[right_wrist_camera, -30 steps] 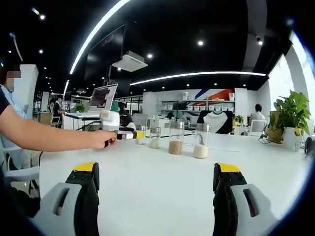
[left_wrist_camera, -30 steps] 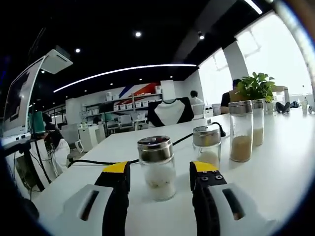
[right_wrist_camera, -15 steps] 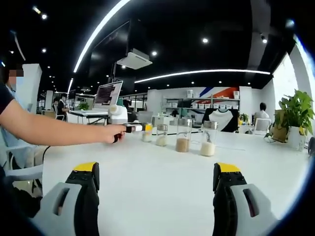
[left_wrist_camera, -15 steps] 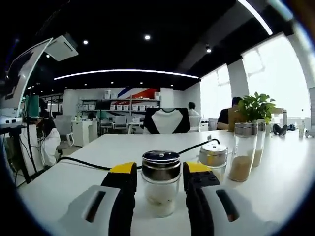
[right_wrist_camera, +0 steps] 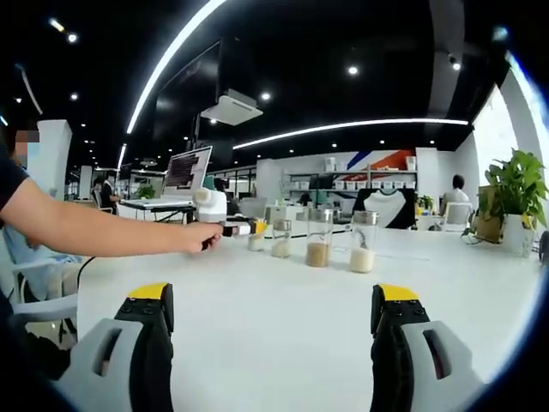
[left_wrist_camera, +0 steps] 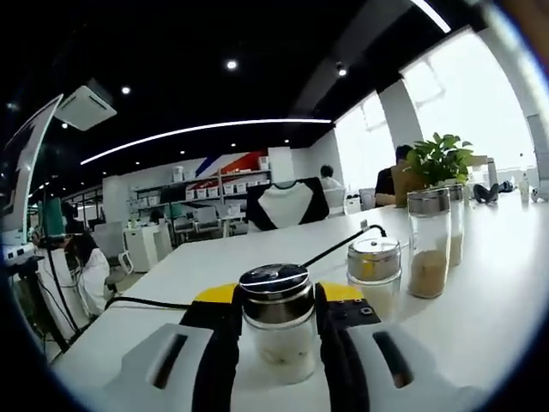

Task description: Rotate the seasoning bottle until the label or dispensing opening points toward the visible target arrow and the bottle remains upright within the marked orientation range

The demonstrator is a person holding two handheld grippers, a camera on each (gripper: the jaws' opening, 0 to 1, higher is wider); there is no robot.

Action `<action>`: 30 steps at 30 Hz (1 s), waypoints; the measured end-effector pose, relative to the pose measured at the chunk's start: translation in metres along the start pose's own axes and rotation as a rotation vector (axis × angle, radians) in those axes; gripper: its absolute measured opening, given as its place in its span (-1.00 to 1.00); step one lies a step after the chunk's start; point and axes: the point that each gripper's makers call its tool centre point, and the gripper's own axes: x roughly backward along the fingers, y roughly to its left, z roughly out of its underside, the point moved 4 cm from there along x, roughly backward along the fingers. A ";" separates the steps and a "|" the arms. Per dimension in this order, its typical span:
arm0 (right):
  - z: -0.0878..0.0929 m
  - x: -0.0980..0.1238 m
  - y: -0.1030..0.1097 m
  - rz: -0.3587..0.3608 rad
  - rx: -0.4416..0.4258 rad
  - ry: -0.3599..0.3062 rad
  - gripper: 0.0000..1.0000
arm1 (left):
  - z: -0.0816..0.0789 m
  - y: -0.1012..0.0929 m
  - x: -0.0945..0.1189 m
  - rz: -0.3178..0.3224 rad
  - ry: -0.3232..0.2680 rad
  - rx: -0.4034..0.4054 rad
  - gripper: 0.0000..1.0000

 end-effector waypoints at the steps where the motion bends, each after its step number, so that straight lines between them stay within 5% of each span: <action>1: 0.000 0.000 0.000 0.001 0.000 0.000 0.95 | 0.000 0.000 0.000 -0.001 0.002 0.000 -0.29; 5: -0.004 0.001 0.000 -0.004 -0.008 -0.029 0.95 | -0.002 -0.002 0.001 0.006 0.030 -0.024 -0.30; 7: -0.009 0.002 0.002 -0.013 -0.026 -0.067 0.94 | -0.004 -0.007 0.004 0.027 0.044 -0.120 -0.30; 11: -0.010 0.002 0.003 -0.017 -0.018 -0.073 0.92 | -0.008 -0.010 0.011 0.039 0.055 -0.169 -0.31; 18: -0.008 0.000 0.005 -0.020 -0.031 -0.072 0.91 | -0.027 -0.005 0.027 0.063 0.023 -0.001 -0.31; 30: -0.008 -0.002 0.013 -0.032 0.003 -0.079 0.79 | -0.051 -0.031 0.068 0.206 -0.006 0.073 -0.31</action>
